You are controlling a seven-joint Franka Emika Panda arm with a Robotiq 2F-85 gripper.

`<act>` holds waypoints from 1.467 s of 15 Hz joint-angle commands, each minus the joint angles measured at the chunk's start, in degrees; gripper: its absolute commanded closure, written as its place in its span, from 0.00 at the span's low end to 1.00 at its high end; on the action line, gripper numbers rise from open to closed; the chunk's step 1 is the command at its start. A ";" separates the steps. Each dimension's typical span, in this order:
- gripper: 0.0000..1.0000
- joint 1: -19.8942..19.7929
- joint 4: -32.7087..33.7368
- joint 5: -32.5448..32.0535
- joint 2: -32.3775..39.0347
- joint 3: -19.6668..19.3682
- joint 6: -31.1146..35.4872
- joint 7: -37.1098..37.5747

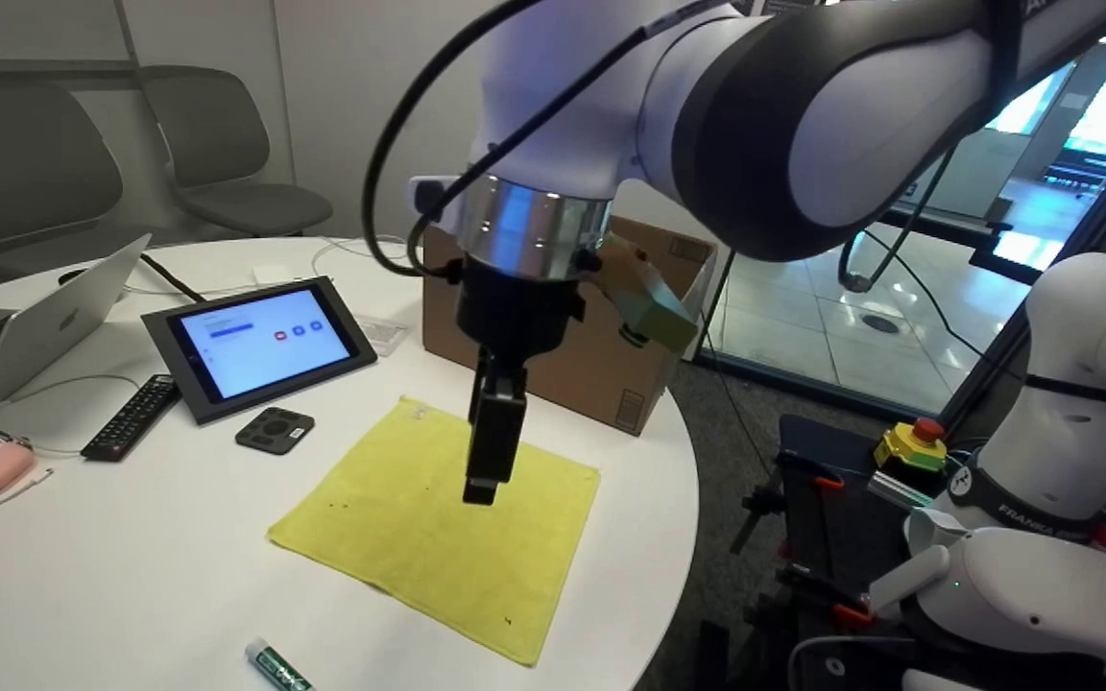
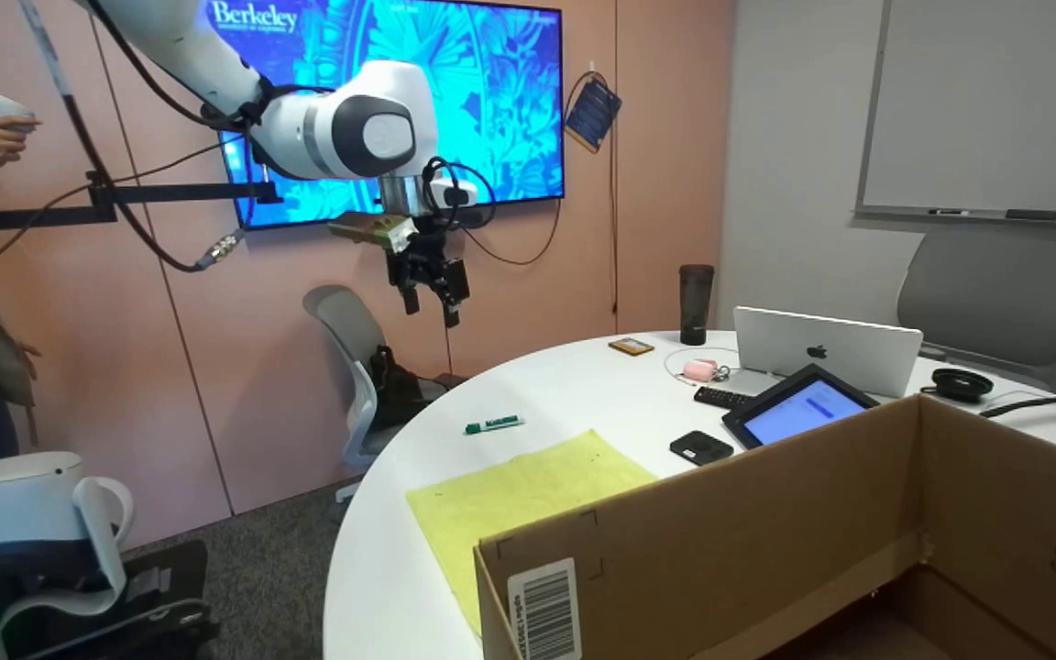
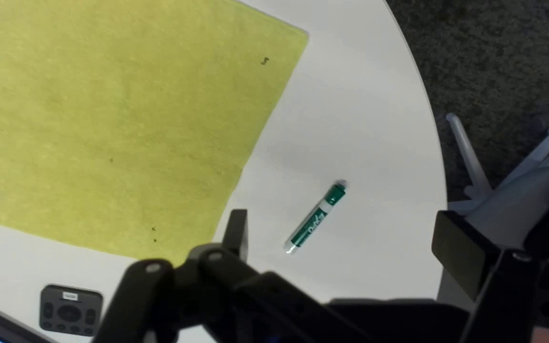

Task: Put the marker on the towel, fold the towel twice, place the towel inside the box

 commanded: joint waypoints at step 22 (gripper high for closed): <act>0.00 10.73 59.44 -6.30 54.66 -8.30 -4.73 4.75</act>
